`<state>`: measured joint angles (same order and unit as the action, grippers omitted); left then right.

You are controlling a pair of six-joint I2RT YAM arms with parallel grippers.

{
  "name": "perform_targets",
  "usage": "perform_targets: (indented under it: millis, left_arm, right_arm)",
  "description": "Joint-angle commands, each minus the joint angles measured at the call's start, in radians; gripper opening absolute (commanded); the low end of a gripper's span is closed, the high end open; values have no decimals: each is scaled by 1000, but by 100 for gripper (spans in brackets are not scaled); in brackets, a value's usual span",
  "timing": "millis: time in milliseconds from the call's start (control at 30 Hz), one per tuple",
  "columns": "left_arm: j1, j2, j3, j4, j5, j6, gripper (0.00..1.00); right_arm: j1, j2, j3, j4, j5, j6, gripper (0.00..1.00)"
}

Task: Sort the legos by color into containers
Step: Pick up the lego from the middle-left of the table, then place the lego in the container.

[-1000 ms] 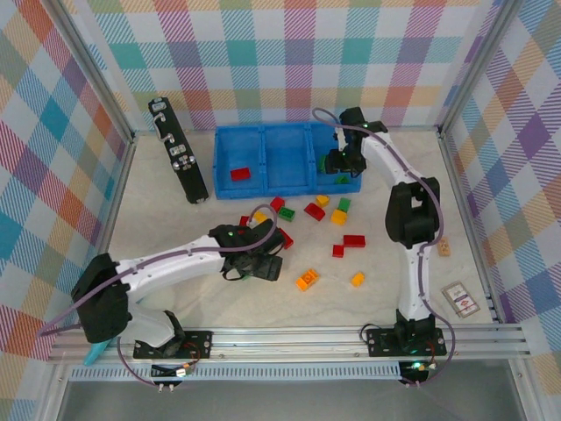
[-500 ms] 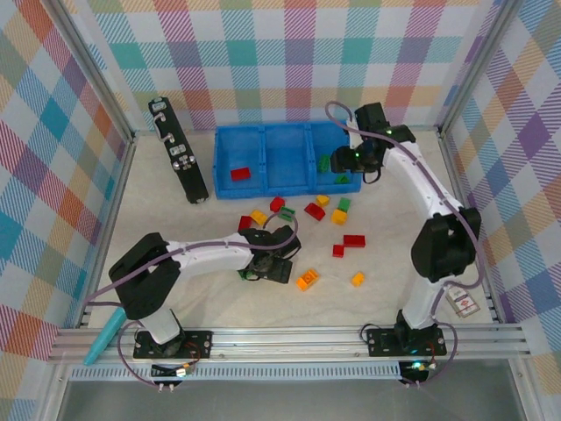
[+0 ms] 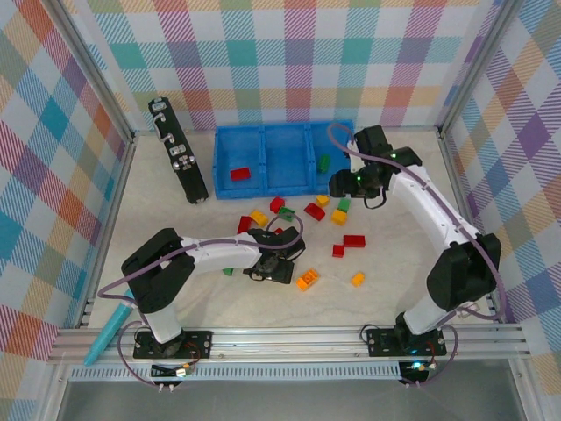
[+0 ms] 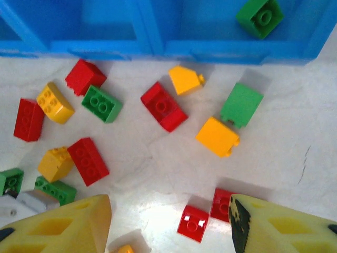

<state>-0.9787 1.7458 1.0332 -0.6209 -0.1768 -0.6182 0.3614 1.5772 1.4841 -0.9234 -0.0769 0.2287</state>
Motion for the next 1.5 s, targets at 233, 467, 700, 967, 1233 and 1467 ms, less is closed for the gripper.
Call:
perform_targets:
  millis: [233, 467, 700, 967, 1233, 1467]
  left_arm:
    - [-4, 8, 42, -38, -34, -6, 69]
    - [35, -78, 129, -135, -44, 86, 61]
    - [153, -155, 237, -200, -44, 208, 62]
    - [289, -24, 594, -116, -97, 419, 62]
    - [384, 261, 929, -73, -82, 521, 62]
    - [450, 421, 1077, -45, -30, 528, 62]
  right_arm:
    - [115, -147, -259, -8, -116, 150, 61]
    - [291, -255, -429, 55, -91, 355, 63]
    - [365, -403, -542, 64, -1, 524, 65]
    - [399, -495, -660, 178, 10, 964, 75]
    - [516, -458, -648, 180, 126, 1245, 79]
    - [630, -329, -569, 173, 217, 1357, 80]
